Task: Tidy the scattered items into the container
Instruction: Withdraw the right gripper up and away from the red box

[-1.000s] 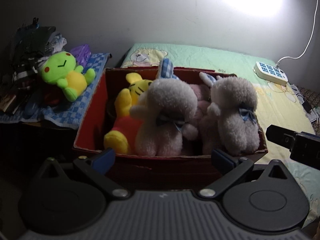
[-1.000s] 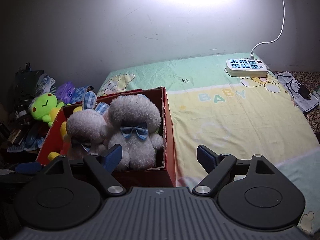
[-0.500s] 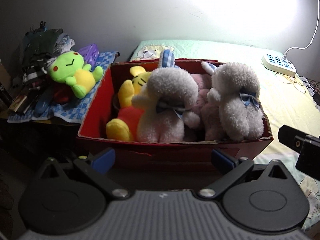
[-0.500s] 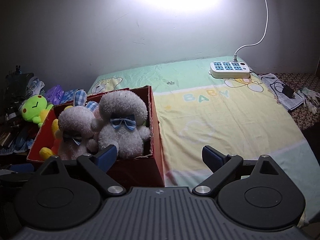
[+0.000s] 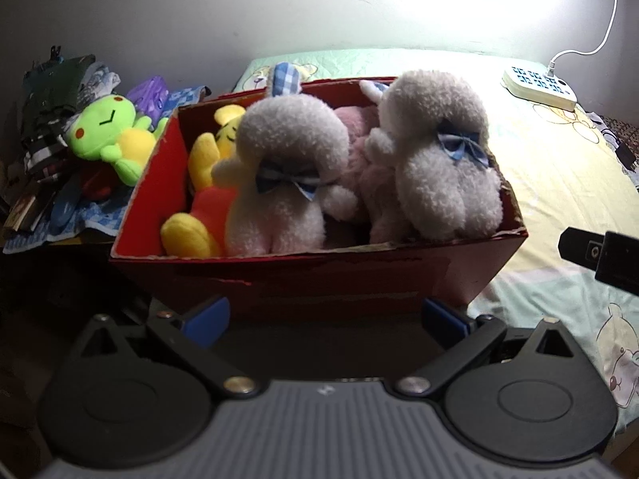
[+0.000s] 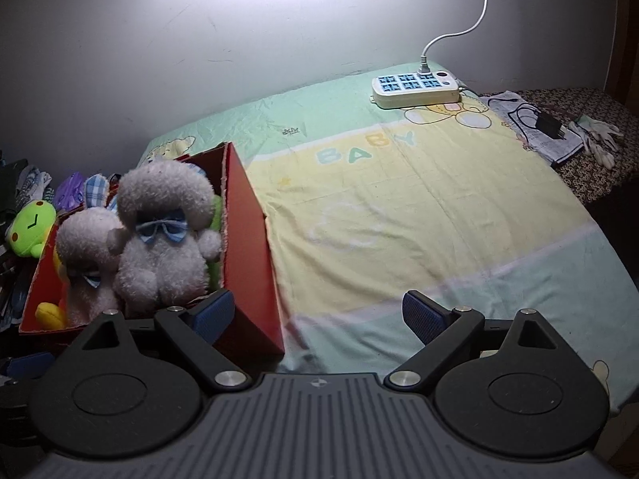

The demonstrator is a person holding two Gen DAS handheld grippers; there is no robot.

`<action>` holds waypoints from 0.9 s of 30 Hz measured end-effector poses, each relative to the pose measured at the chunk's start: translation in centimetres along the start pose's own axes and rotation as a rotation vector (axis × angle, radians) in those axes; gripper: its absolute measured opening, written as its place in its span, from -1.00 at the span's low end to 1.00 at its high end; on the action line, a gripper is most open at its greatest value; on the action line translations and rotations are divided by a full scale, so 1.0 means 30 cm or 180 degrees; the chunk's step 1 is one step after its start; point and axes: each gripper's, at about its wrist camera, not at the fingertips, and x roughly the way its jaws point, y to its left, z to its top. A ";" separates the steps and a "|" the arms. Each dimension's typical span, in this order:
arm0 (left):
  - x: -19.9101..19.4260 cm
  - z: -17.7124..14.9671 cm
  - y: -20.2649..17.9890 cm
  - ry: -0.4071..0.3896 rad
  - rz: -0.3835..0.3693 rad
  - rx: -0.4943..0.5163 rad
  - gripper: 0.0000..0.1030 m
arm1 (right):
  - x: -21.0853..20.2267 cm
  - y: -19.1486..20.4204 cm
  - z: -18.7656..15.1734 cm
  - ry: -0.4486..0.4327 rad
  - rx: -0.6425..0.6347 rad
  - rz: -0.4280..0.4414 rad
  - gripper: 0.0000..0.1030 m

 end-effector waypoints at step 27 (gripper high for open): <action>0.065 0.016 -0.416 0.0519 0.0002 -0.0015 0.98 | 0.130 -0.312 0.116 0.0456 -0.0294 0.0063 0.79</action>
